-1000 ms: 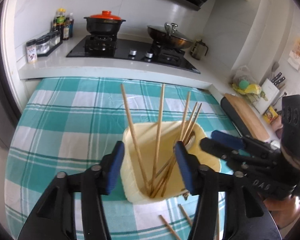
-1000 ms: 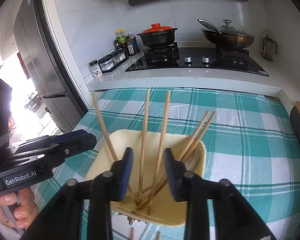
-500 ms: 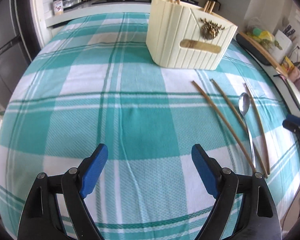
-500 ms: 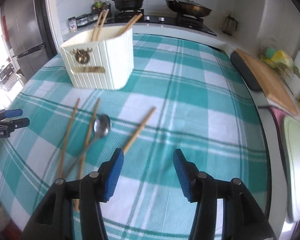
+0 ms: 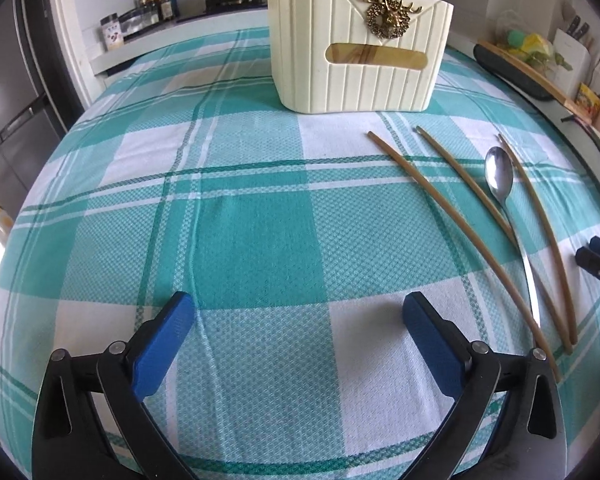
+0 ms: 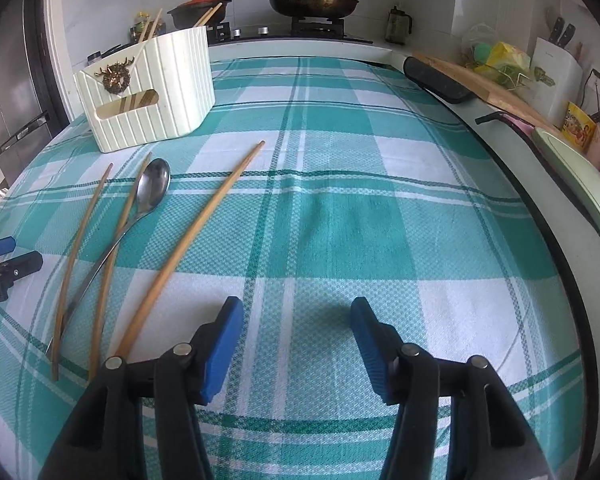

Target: Organize utensils

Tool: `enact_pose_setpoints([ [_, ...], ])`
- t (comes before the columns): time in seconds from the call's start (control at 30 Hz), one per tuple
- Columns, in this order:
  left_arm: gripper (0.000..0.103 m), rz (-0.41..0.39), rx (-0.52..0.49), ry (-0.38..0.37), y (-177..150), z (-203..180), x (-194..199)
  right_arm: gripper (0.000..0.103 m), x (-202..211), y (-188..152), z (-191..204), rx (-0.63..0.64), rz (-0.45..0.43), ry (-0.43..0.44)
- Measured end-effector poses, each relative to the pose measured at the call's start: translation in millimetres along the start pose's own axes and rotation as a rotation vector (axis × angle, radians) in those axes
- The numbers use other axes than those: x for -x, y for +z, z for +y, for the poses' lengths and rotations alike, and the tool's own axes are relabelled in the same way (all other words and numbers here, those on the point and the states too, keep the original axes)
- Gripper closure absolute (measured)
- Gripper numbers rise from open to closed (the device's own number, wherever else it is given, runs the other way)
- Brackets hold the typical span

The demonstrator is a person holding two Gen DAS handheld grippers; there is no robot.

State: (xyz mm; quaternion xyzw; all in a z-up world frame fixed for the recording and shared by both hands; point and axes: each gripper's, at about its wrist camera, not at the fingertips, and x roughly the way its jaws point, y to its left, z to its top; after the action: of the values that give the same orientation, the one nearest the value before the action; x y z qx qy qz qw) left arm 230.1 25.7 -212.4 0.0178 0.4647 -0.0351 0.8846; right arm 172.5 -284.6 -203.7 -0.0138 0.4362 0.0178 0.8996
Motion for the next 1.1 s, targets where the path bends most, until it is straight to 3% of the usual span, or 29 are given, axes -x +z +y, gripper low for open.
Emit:
enact_pose_setpoints([
  [1.1,0.000,-0.004,0.002,0.000,0.0,-3.0,1.0,0.044,-0.8,-0.9,1.2,0.005,-0.002,-0.006],
])
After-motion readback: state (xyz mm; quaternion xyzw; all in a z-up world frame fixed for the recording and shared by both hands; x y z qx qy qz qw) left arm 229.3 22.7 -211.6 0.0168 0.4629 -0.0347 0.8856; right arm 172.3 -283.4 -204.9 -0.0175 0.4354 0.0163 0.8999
